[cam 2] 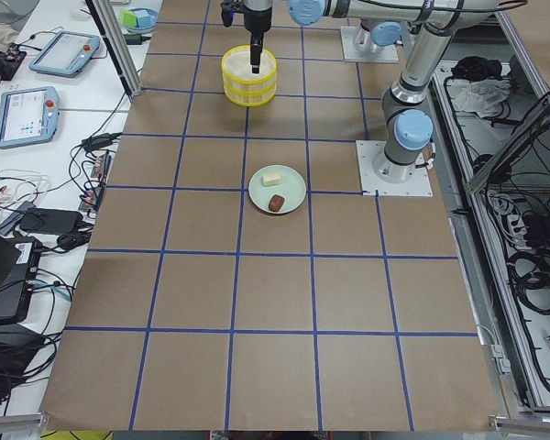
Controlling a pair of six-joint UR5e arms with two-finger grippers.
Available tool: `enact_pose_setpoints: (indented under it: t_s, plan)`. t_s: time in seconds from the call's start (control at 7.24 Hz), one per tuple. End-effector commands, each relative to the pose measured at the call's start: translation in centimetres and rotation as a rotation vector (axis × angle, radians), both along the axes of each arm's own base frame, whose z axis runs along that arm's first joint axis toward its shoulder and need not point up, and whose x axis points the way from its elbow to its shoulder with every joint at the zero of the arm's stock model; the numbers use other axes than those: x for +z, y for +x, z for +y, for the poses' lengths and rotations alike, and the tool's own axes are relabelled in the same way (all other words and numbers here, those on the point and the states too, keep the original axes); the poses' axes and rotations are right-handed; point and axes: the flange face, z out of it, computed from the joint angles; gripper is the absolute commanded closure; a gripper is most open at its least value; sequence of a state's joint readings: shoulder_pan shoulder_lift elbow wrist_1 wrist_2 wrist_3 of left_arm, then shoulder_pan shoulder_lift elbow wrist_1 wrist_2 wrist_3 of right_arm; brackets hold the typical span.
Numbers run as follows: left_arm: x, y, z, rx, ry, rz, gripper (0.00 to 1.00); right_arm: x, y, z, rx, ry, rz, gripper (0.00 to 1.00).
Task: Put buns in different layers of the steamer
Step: 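Move the right gripper to the steamer rim while the left approaches the plate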
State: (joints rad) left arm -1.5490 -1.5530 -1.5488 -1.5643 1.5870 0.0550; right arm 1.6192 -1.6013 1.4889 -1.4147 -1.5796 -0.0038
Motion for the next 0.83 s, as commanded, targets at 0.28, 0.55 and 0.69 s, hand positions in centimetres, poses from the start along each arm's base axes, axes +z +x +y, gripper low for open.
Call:
enact_pose_setpoints:
  t_s: [0.28,0.55,0.69]
  plan:
    - [-0.5,0.9,-0.1,-0.001,0.008,0.002,0.00,-2.4,0.5,-4.6,-0.013,0.027,-0.005,0.14]
    - [-4.5,8.3,-1.0,0.018,0.087,0.013,0.00,-7.3,5.5,-10.2,-0.019,0.066,-0.034,0.00]
    - [-8.2,12.3,-1.2,0.024,0.102,0.021,0.00,-10.2,8.0,-11.3,-0.029,0.070,-0.024,0.00]
